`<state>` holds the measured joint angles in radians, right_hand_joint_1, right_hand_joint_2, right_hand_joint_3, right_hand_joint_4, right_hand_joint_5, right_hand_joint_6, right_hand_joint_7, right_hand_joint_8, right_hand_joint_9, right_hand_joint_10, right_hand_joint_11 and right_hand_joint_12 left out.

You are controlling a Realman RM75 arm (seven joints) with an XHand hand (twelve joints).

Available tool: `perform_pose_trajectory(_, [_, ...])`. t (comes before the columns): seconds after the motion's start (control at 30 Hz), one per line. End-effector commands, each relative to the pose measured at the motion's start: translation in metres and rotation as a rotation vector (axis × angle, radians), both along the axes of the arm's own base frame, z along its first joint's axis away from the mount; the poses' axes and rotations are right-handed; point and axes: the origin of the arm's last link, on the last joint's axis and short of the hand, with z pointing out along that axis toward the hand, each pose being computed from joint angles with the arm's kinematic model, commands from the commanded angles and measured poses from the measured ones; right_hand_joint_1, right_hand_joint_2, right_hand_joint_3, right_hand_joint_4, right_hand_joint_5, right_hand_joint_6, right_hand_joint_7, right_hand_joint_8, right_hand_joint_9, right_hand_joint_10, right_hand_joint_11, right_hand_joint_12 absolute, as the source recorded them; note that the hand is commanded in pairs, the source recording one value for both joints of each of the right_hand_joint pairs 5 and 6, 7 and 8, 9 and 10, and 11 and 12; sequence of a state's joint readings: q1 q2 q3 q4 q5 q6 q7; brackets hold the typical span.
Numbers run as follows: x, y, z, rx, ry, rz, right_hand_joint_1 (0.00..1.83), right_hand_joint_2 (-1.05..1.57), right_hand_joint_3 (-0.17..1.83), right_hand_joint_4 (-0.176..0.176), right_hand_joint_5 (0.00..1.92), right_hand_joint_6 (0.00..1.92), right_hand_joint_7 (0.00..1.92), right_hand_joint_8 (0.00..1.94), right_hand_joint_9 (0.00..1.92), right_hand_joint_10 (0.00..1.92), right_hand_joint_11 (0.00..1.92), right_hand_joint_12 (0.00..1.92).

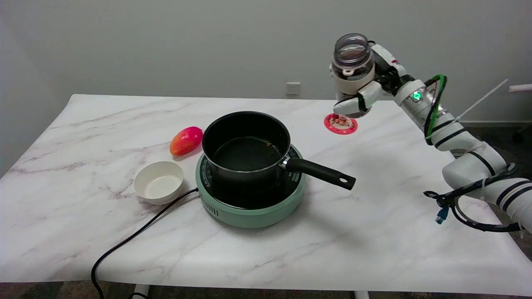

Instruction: Pour the contents of the bottle into the soup pot.

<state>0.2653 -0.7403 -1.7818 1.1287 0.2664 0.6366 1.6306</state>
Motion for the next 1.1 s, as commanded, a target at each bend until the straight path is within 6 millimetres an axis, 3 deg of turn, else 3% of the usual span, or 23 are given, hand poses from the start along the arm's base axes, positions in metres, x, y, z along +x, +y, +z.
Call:
perform_pose_trajectory(0.03, [0.054,-0.031,-0.099,0.076,0.471,0.116,1.52,1.11,0.54,0.0,1.92,1.92,1.92,1.92,1.38,1.38,1.23,1.23])
perform_pose_trajectory(0.3, [0.072,-0.041,-0.138,0.1,0.612,0.151,1.55,1.03,0.62,0.0,1.92,1.92,1.92,1.92,1.35,1.35,1.2,1.2])
perform_pose_trajectory(0.6, [0.079,-0.04,-0.161,0.081,0.819,0.222,1.56,1.0,0.67,0.0,1.92,1.92,1.92,1.92,1.34,1.34,1.2,1.2])
perform_pose_trajectory(1.1, [0.049,-0.039,-0.156,0.003,1.098,0.194,1.55,0.97,0.71,0.0,1.92,1.92,1.92,1.92,1.35,1.35,1.2,1.2])
